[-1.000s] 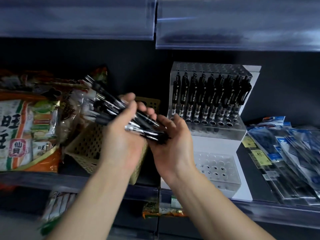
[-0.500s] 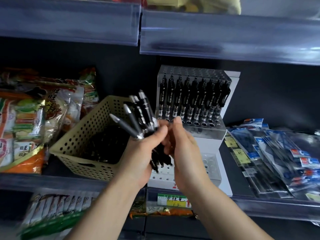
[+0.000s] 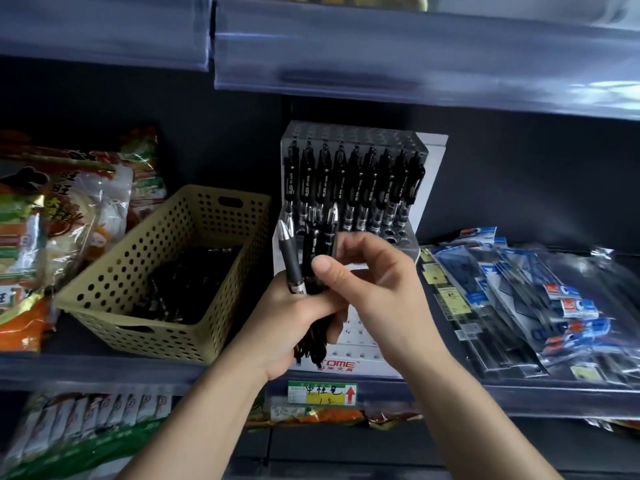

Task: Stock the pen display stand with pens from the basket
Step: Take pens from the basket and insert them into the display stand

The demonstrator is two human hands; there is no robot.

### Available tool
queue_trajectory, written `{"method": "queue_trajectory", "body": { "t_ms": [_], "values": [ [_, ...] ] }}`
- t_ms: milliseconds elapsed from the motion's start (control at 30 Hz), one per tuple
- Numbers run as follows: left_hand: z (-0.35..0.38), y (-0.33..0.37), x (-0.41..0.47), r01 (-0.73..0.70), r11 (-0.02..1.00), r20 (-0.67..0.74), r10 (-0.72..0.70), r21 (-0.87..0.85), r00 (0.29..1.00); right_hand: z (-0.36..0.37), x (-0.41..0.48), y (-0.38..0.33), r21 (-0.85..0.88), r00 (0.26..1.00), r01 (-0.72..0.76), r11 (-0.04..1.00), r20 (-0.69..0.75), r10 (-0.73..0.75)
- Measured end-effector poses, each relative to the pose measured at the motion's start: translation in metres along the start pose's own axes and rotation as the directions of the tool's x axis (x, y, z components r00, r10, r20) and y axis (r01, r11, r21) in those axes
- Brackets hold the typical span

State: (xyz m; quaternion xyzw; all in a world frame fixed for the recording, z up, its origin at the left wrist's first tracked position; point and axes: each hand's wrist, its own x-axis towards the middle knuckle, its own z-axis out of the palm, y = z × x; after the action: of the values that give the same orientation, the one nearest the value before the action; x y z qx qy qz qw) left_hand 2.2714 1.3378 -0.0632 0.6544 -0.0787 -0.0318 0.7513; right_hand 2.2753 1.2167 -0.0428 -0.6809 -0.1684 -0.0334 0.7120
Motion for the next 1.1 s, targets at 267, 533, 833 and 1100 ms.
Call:
{"method": "queue_trajectory", "body": {
  "t_ms": [267,533,833,1100],
  "values": [
    [-0.004,-0.003,0.004,0.090,0.981,0.164,-0.062,-0.172,0.985,-0.020,0.015,0.002,0.092,1.000,-0.005,0.996,0.000,0.005],
    [-0.005,0.003,0.003,0.214,0.887,0.035,-0.219,-0.408,0.975,-0.028,0.018,0.002,0.017,0.836,0.330,0.944,-0.469,-0.284],
    [-0.009,0.000,0.004,0.164,0.883,-0.143,-0.249,-0.439,0.958,0.000,0.012,0.039,-0.499,0.915,0.368,0.785,0.041,-0.402],
    [0.001,-0.003,0.002,0.169,0.970,-0.385,-0.091,0.175,0.918,0.012,0.010,0.018,-0.441,0.941,0.315,0.840,0.032,-0.336]
  ]
}}
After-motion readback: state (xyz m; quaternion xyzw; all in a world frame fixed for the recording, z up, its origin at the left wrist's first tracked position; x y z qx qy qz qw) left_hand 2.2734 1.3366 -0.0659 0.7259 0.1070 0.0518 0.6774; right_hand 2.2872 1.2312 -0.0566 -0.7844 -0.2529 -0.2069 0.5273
